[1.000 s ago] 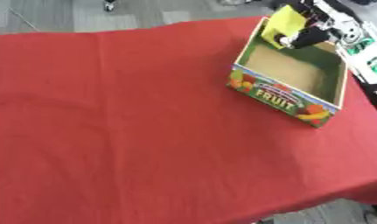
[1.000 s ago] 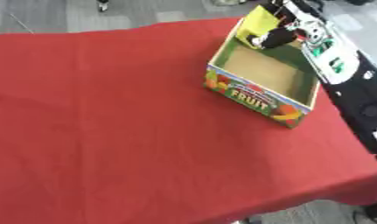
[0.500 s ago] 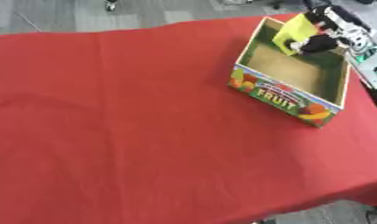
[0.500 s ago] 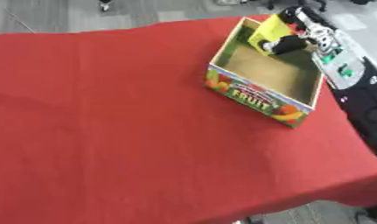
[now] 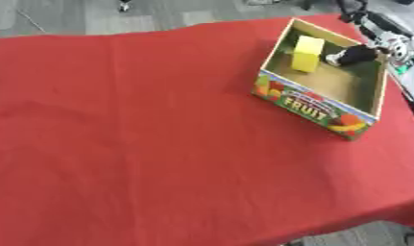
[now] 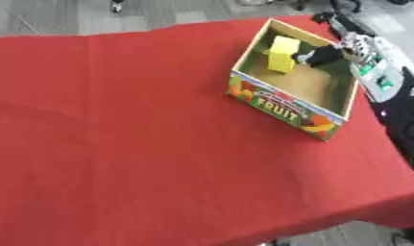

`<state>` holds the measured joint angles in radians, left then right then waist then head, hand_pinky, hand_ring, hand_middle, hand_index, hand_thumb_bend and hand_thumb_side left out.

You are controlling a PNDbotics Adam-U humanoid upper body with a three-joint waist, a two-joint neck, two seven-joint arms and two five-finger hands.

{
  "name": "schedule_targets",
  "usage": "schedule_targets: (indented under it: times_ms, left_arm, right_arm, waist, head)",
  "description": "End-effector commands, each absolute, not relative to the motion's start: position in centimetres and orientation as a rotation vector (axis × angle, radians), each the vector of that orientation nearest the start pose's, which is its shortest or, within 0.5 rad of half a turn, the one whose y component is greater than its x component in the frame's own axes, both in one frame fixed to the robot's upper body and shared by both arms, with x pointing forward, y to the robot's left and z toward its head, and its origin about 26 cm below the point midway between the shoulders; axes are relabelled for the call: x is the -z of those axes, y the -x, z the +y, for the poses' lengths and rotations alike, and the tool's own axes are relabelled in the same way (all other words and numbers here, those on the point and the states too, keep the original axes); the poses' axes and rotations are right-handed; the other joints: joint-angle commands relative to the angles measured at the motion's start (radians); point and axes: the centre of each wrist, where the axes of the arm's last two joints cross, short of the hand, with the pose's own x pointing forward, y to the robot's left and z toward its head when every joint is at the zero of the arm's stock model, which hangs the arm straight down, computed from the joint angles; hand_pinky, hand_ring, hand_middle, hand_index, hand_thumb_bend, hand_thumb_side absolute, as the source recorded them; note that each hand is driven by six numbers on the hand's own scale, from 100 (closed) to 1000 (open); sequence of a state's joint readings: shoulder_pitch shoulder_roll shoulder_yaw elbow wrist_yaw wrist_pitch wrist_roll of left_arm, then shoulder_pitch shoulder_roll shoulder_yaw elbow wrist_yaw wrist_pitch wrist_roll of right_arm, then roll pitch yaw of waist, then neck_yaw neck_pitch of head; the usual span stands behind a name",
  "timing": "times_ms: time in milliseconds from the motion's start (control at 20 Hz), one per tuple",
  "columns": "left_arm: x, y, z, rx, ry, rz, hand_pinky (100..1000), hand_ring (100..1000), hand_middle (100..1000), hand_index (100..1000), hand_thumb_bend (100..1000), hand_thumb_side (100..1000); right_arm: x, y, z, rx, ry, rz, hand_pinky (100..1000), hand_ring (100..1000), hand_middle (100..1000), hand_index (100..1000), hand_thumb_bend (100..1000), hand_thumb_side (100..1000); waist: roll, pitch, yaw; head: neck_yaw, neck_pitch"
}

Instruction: Pick up the objects with one hand, pass them to the other hand, and then place them into the box on the other side of the table.

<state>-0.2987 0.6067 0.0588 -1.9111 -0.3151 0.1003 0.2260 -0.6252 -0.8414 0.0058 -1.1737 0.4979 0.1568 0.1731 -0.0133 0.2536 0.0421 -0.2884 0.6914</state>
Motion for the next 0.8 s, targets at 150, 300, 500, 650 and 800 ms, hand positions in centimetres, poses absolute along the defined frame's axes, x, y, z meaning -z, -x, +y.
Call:
schedule_targets:
  times_ms: [150, 300, 500, 650, 800]
  left_arm:
    - [-23.4, -30.3, 32.8, 0.465, -1.012, -2.139, 786, 717, 668, 846, 681, 447]
    - [-23.4, -30.3, 32.8, 0.465, -1.010, -2.139, 786, 717, 667, 845, 678, 448]
    - [-23.6, -30.5, 33.1, 0.464, -1.031, -2.123, 786, 718, 668, 844, 663, 451]
    - [-23.9, -30.8, 33.6, 0.479, -1.050, -2.097, 786, 720, 670, 845, 655, 455]
    - [-24.4, -31.1, 34.2, 0.505, -1.065, -2.067, 786, 720, 672, 845, 651, 459]
  right_arm:
    - [-25.3, -38.4, -45.5, -0.751, 1.195, -1.331, 894, 974, 888, 936, 405, 129]
    - [-25.6, -38.5, -45.3, -0.738, 1.189, -1.356, 843, 933, 851, 908, 528, 323]
    - [-28.7, -39.1, -42.0, -0.644, 1.126, -1.661, 825, 910, 841, 911, 243, 430]
    - [-30.1, -38.8, -39.9, -0.613, 1.064, -1.824, 823, 907, 845, 910, 269, 377]
    - [-31.2, -38.1, -37.9, -0.606, 1.006, -1.947, 823, 902, 839, 907, 331, 292]
  waist:
    - [0.000, -0.017, 0.000]
    - [0.003, -0.020, 0.004]
    - [0.013, -0.021, -0.001]
    - [0.020, -0.022, -0.002]
    - [0.024, -0.023, -0.001]
  head:
    - [0.009, -0.003]
    - [0.027, 0.002]
    - [0.118, 0.016]
    - [0.193, 0.026]
    - [0.242, 0.026]
